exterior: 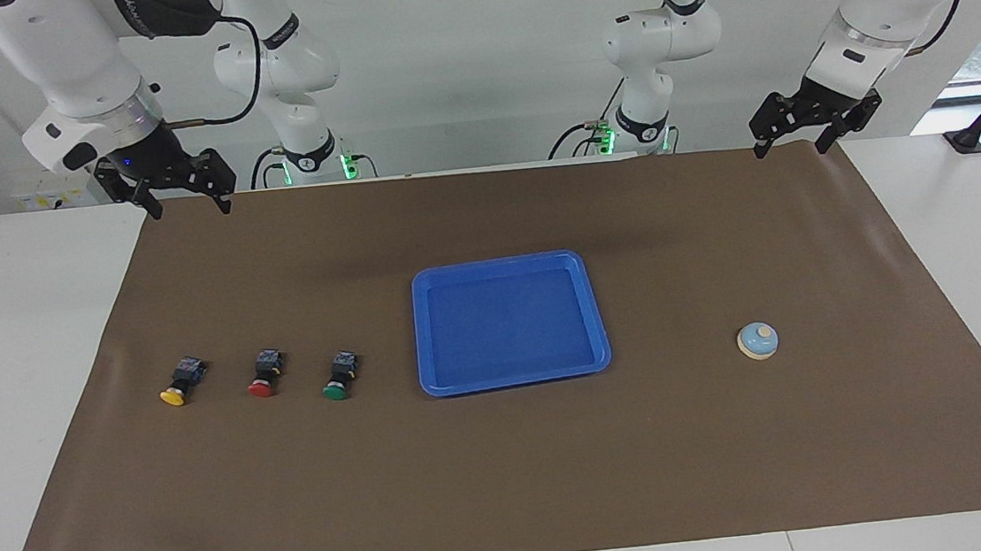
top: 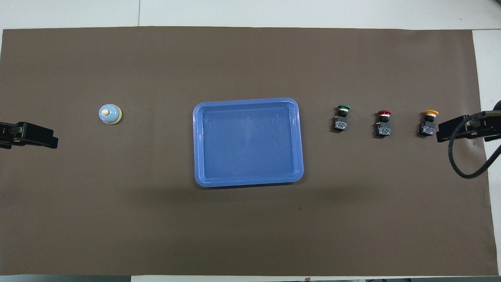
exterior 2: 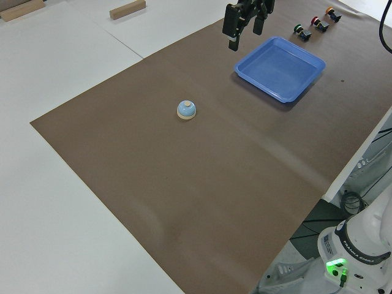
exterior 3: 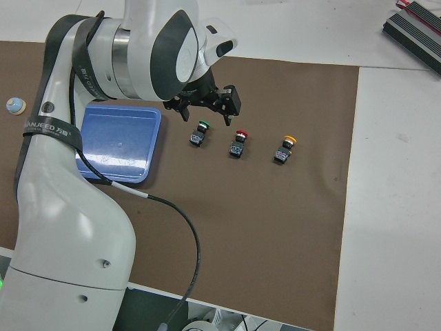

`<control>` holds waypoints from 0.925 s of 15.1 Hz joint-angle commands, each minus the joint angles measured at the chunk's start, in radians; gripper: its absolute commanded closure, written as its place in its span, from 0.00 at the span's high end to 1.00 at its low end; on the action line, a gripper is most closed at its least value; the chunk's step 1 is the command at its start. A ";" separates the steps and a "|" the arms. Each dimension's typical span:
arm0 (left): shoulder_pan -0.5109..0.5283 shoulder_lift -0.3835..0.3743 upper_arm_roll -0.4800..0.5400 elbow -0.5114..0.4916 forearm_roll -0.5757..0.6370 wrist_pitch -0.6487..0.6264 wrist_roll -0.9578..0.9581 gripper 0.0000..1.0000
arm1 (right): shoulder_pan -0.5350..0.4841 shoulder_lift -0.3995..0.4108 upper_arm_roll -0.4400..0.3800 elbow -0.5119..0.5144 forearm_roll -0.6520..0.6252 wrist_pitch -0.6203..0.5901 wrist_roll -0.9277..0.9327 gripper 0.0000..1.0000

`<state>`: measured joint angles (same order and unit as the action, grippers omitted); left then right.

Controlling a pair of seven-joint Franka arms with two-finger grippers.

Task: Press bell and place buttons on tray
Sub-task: 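Move the left gripper toward the white bell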

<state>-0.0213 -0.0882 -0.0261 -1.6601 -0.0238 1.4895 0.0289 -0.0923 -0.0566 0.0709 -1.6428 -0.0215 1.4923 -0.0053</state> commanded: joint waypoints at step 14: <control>0.020 0.167 0.009 -0.119 -0.005 0.380 0.003 0.00 | -0.009 -0.012 0.006 -0.011 -0.006 -0.007 -0.022 1.00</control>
<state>-0.0185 0.0011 -0.0219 -1.7850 -0.0237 1.7932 0.0285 -0.0923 -0.0566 0.0709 -1.6428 -0.0215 1.4923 -0.0054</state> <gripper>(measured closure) 0.586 0.000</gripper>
